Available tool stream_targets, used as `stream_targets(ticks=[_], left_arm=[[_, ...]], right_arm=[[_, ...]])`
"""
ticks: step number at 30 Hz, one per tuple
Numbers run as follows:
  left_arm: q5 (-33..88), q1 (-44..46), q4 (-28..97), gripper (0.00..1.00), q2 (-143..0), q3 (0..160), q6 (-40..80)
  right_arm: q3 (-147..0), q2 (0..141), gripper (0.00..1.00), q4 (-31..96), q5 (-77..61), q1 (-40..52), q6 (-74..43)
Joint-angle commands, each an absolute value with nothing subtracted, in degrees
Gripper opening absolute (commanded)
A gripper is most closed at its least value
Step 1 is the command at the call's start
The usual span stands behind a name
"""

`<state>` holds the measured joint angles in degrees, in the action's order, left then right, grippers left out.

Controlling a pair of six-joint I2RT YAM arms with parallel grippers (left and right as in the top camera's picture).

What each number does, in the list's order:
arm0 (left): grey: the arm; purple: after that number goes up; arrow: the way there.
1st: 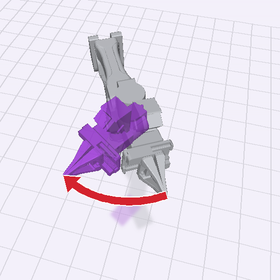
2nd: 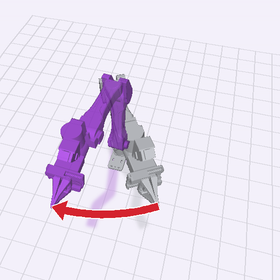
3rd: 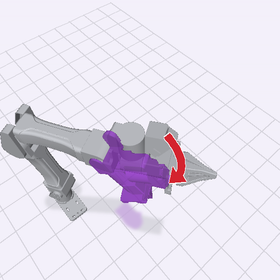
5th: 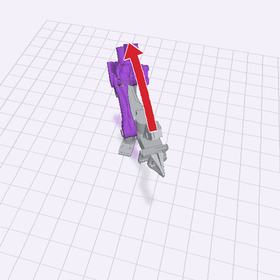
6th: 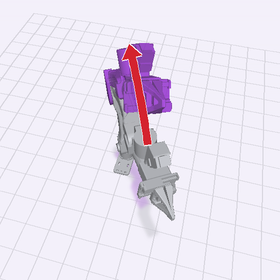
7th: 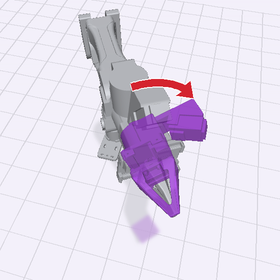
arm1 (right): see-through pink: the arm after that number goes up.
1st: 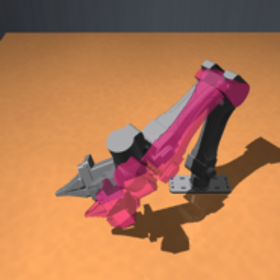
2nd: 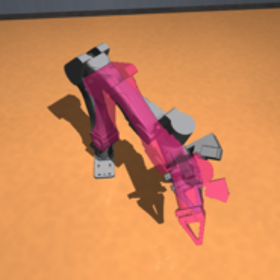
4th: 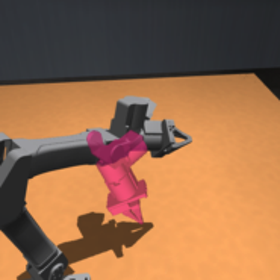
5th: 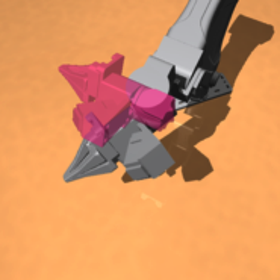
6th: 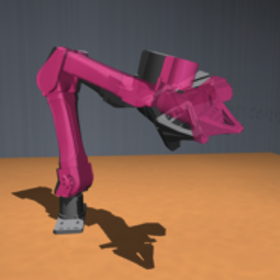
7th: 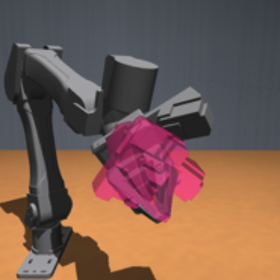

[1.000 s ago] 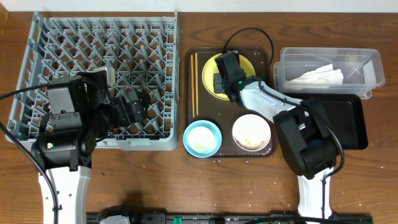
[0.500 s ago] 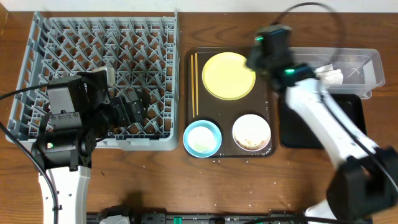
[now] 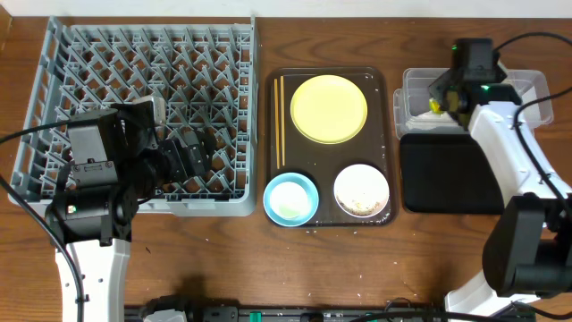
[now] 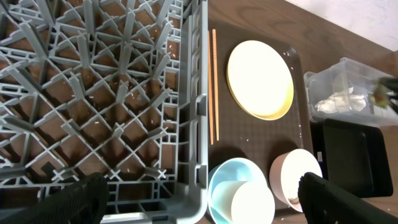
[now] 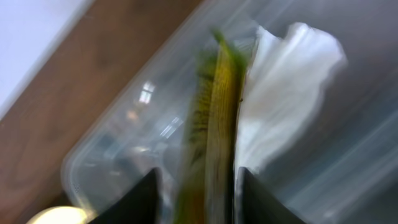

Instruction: Sort waste into correct bins and load items into the dishwasher

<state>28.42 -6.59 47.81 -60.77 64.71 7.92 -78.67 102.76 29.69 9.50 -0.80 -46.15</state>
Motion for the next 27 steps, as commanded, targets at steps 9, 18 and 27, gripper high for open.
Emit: stream_targets(ticks=[9,18,27], left_arm=[[29.15,-6.46,47.94,0.98,-60.99,65.87,8.25],[29.15,-6.46,47.94,0.98,-60.99,65.87,8.25],[29.15,-6.46,47.94,0.98,-60.99,65.87,8.25]], right_arm=[[-78.85,95.66,0.52,25.71,-17.06,5.10,-28.32],[-78.85,96.71,0.43,33.61,-18.24,19.46,-15.81],[-78.85,96.71,0.45,46.68,-20.10,28.64,-3.86]])
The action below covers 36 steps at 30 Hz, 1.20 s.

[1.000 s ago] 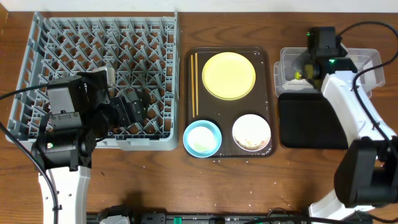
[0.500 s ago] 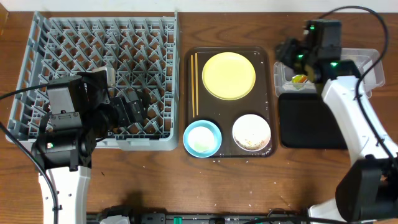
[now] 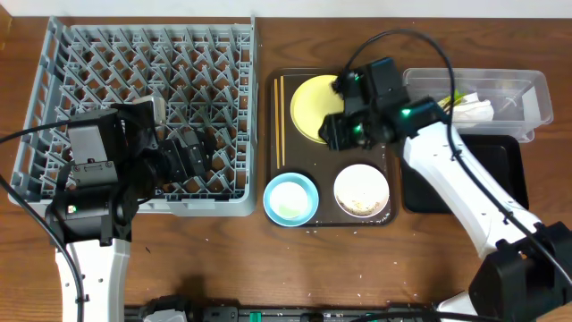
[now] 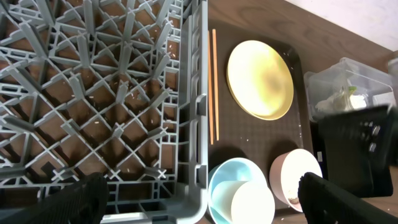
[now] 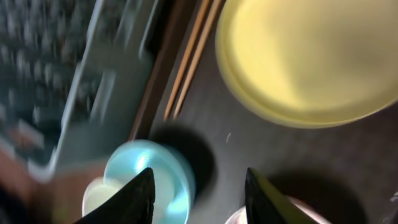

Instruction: Sort waste into correct bins and load items into the dishwasher

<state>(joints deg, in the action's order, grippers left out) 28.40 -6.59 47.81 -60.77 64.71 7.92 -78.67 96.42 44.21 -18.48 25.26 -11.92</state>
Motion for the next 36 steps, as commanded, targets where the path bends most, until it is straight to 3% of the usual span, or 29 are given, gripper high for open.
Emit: stream_targets(ticks=[1,4,9,11,16,22,29,36], left_arm=[[29.15,-6.46,47.94,0.98,-60.99,65.87,8.25],[29.15,-6.46,47.94,0.98,-60.99,65.87,8.25],[29.17,-6.46,47.94,0.98,-60.99,65.87,8.25],[29.17,-6.46,47.88,0.98,-60.99,65.87,8.27],[29.78,-6.46,47.70,0.98,-60.99,65.87,8.27],[30.83,-6.46,47.24,0.98,-60.97,65.87,8.27],[34.41,-6.46,45.30,0.98,-60.97,65.89,9.58],[52.34,-6.46,38.26,0.98,-60.84,65.89,11.75]], right_arm=[[-78.85,96.71,0.46,47.79,-19.92,29.52,-2.39],[-77.62,96.71,0.48,49.47,-18.85,33.12,3.14],[-71.44,96.77,0.62,43.42,-10.70,39.48,3.70],[-68.95,96.77,0.61,40.36,-10.33,40.58,3.70],[-63.88,96.77,0.43,33.61,-10.33,41.21,2.07],[-62.24,96.75,0.01,30.83,-10.33,41.04,-0.91],[-65.52,93.51,0.01,32.69,-14.37,37.56,-6.37],[-70.52,87.07,0.01,34.09,-28.03,29.02,-2.72]])
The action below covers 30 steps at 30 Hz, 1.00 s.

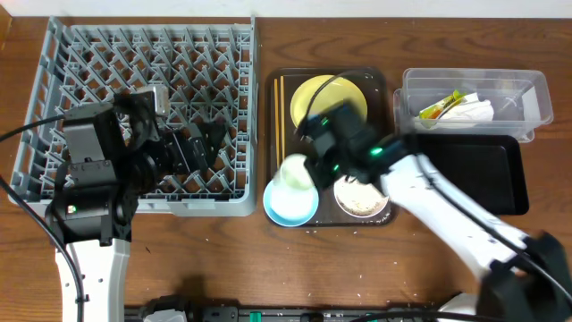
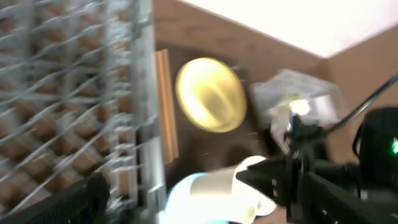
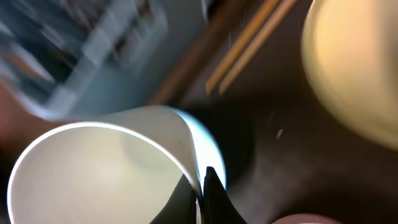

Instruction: Sort waste into correct bins and load items into the dishwasher

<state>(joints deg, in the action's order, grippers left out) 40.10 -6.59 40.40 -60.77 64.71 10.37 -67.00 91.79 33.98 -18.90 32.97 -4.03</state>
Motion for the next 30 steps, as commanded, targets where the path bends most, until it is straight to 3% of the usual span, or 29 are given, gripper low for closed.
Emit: stream_targets(ticks=[1,7,13,19,25,30], left_arm=[[54.85,-6.46,37.34,0.98,-60.84,65.89,11.75],[61.78,-6.46,35.00,0.98,-60.93,65.89,17.08],[73.84,-6.39,34.20,0.98,-60.99,65.87,17.69],[82.37,-4.45,34.11,0.98,-60.97,65.87,17.69],[87.44,-0.51,33.12,0.99,-60.97,65.87,17.69],[87.64,2.22,32.18,0.90,-60.97,65.87,17.69]], right_arm=[[-71.07,86.08,0.01,33.87,-31.27,27.07,-2.44],[-71.64,84.01,0.01,24.77,-58.17,17.54,-2.09],[-71.61,84.01,0.01,10.37,-79.59,16.56,-6.63],[-71.61,84.01,0.01,0.86,-79.48,21.32,-10.72],[-71.61,84.01,0.01,-0.69,-72.73,24.73,-12.19],[-71.61,84.01,0.01,-3.18,-71.79,26.81,-12.36]])
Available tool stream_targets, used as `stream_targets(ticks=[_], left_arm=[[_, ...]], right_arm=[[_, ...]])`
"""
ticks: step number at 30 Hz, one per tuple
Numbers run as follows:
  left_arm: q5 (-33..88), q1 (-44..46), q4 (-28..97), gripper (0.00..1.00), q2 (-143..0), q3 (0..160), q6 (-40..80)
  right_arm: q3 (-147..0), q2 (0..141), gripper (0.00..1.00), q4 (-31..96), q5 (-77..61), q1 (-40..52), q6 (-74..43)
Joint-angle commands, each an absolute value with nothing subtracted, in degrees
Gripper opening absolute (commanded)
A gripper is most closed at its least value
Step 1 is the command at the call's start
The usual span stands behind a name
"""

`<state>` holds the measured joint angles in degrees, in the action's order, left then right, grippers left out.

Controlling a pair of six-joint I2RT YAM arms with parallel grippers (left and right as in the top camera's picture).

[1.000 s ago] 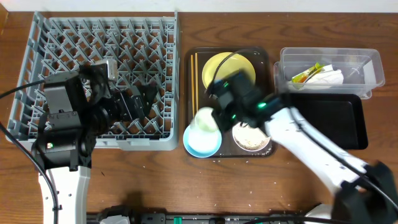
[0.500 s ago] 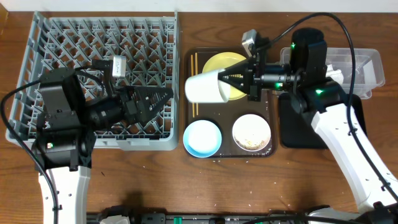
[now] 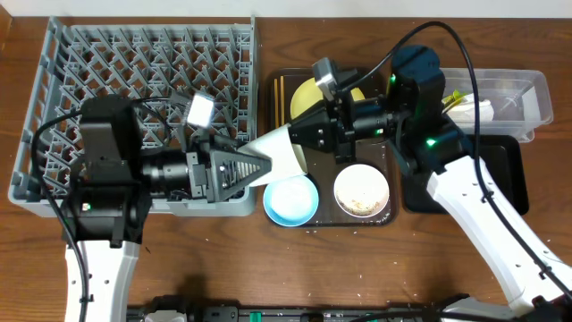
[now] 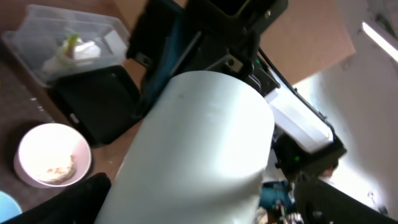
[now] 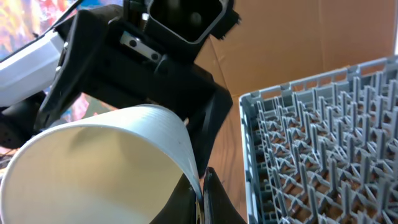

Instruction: Sort waste into correct bins and load items into the dishwasher

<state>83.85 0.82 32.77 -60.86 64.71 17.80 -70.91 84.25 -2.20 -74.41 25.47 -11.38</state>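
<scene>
A white paper cup [image 3: 279, 152] hangs on its side in the air between the rack and the tray. My right gripper [image 3: 308, 139] is shut on its rim, and the right wrist view shows the fingers [image 5: 202, 190] pinching the cup's wall [image 5: 93, 162]. My left gripper [image 3: 250, 165] stands open, facing right, its fingers on either side of the cup's base [image 4: 199, 143]. The left gripper [image 4: 208, 202] leaves a gap on the cup's right side. On the tray lie a blue bowl [image 3: 290, 199], a crumb-filled bowl [image 3: 361, 191], a partly hidden yellow plate [image 3: 307, 92] and chopsticks [image 3: 280, 89].
The grey dish rack [image 3: 134, 54] fills the left half. A brown tray [image 3: 386, 215] sits in the middle. At the right stand a clear bin [image 3: 505, 94] holding a wrapper and a napkin, and below it a black bin [image 3: 500, 179].
The cup was upright just above the blue bowl in my right gripper. Now it is higher and on its side, and my left gripper has turned from the rack to stand around its base.
My right gripper was over the clear bin with a green-yellow wrapper between its fingers. Then the wrapper lay in the bin and the gripper was open over the tray. Then it held the cup by the rim above the blue bowl, and now holds it between my left gripper's fingers.
</scene>
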Motion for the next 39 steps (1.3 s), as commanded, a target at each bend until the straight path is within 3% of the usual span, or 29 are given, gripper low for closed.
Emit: stream_targets(ticks=[1,4,8,16,18,20,39], left_arm=[[87.64,2.46,32.18,0.90,-60.97,65.87,17.69],[87.64,2.61,32.23,0.88,-60.97,65.87,17.69],[87.64,2.61,32.21,0.76,-60.97,65.87,17.69],[87.42,2.59,31.77,0.69,-60.97,65.87,17.69],[87.42,2.59,31.00,0.71,-60.97,65.87,17.69],[87.42,2.59,30.22,0.82,-60.97,65.87,17.69],[87.37,2.55,26.61,0.79,-60.97,65.87,17.69]], right_arm=[[-71.61,84.01,0.01,-4.23,-71.72,26.94,-13.37],[-71.61,84.01,0.01,-7.77,-70.59,26.79,-17.12],[-71.61,84.01,0.01,-9.56,-70.52,26.65,-18.41],[-71.61,84.01,0.01,-9.37,-70.54,26.63,-18.44],[-71.61,84.01,0.01,-9.04,-70.65,26.65,-18.44],[-71.61,84.01,0.01,-8.78,-70.98,26.59,-18.41],[-71.61,84.01,0.01,-7.90,-74.02,24.77,-18.41]])
